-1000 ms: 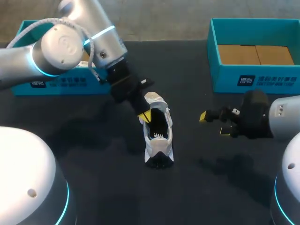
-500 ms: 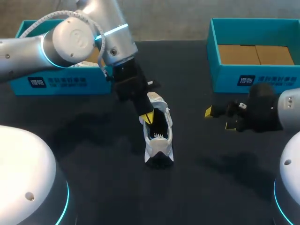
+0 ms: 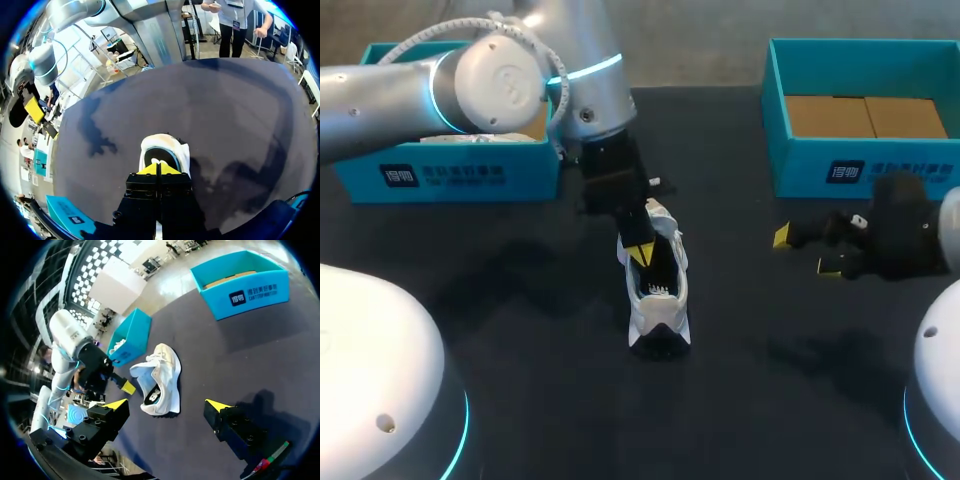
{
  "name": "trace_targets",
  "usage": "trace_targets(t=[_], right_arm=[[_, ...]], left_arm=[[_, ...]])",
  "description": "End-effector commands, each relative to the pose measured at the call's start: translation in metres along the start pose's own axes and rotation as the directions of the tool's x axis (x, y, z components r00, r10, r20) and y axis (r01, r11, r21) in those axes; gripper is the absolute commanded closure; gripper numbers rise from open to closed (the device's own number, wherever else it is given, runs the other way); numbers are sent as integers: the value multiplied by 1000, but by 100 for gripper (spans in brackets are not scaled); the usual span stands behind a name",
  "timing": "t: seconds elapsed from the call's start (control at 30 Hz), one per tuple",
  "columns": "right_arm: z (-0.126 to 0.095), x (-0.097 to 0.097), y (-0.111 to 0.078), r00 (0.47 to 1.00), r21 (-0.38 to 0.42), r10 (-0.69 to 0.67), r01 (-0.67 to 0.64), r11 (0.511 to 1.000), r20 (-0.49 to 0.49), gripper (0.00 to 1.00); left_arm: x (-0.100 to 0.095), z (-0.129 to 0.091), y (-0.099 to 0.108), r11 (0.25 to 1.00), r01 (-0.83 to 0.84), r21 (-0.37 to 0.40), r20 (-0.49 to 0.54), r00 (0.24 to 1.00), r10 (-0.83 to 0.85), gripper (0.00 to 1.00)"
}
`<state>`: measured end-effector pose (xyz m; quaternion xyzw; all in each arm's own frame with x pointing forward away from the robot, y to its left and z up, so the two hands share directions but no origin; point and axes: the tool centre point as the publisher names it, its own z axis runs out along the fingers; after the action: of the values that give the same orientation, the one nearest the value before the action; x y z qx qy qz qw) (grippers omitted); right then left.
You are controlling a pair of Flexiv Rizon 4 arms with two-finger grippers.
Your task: Take the shoe out of the shoebox, open the shoe tongue, remove and reinsert the insole, then place the shoe into the shoebox
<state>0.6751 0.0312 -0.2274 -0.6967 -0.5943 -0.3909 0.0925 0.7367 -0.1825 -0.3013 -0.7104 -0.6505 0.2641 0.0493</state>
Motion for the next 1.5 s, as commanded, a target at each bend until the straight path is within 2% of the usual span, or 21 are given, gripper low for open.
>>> trace_targets(t=[0.03, 0.7, 0.77, 1.03, 1.27, 1.5], right_arm=[[-17, 0, -3, 1000, 2, 0, 0, 1000, 0, 0], [-17, 0, -3, 1000, 2, 0, 0, 1000, 0, 0], [-17, -2, 1, 1000, 16, 9, -9, 1000, 12, 0], [-36, -6, 41, 995, 18, 45, -46, 999, 91, 0], [-42, -8, 57, 995, 41, 31, -35, 999, 96, 0], [-53, -15, 78, 995, 105, -18, 8, 994, 93, 0]], left_arm=[[1, 0, -1, 1000, 0, -4, 0, 1000, 0, 100], [1, 0, -1, 1000, 0, -4, 0, 1000, 0, 100], [1, 0, -1, 1000, 0, -4, 0, 1000, 0, 100], [1, 0, -1, 1000, 0, -4, 0, 1000, 0, 100], [1, 0, -1, 1000, 0, -4, 0, 1000, 0, 100], [1, 0, -1, 1000, 0, -4, 0, 1000, 0, 100]])
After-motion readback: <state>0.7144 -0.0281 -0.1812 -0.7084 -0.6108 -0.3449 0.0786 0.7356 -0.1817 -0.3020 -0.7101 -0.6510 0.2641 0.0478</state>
